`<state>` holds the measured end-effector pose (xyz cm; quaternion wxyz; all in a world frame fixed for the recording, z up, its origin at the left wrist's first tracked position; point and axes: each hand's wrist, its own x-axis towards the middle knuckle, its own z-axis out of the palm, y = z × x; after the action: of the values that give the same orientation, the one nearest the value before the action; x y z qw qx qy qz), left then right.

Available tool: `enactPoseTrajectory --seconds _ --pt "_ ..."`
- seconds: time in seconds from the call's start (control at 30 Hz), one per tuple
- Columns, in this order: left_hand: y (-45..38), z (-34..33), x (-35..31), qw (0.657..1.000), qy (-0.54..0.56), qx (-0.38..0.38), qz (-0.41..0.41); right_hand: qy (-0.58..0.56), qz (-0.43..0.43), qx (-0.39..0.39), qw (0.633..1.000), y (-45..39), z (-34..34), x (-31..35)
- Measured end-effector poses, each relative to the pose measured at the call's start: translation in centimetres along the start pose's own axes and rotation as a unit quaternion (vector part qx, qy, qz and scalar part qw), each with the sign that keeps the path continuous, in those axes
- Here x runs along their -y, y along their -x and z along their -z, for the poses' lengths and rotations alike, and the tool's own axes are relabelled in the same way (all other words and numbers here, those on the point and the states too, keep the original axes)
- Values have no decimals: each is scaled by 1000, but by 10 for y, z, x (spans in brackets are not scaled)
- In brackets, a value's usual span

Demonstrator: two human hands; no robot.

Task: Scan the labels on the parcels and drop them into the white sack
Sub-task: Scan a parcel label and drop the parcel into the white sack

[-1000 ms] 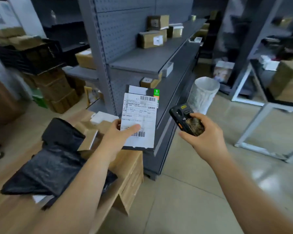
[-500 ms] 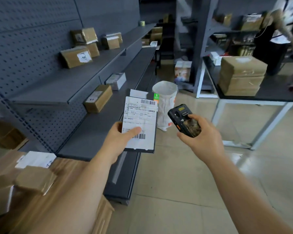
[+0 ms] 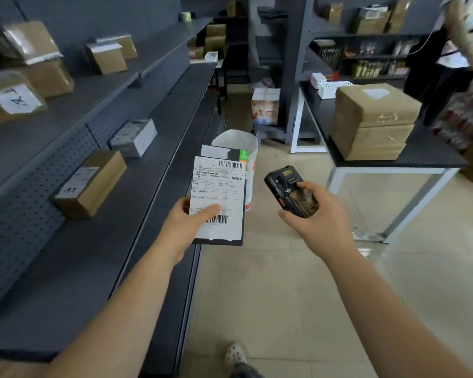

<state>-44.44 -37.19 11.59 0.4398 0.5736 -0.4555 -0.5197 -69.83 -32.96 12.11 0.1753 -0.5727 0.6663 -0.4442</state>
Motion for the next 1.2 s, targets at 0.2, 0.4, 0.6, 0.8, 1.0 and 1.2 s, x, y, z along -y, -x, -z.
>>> enactPoseTrajectory --seconds 0.2,0.4,0.6,0.8,1.0,1.2 --pt "-145 -19 -27 999 22 24 5 22 -39 -6 999 -126 -39 -3" --pt "-258 -21 -50 1000 21 19 4 32 -48 -1 998 -221 -78 -9" --pt "-344 -22 -39 999 15 -1 37 21 -63 34 997 -311 -122 -38" --pt "-444 -36 -45 999 -2 -35 39 -13 -41 70 997 -418 -170 -77" --pt "-561 -79 -84 997 -36 -55 30 -28 -29 85 996 -543 -201 -111" --pt "-653 -107 -83 994 -53 -69 64 -37 -53 94 993 -632 -228 -149"
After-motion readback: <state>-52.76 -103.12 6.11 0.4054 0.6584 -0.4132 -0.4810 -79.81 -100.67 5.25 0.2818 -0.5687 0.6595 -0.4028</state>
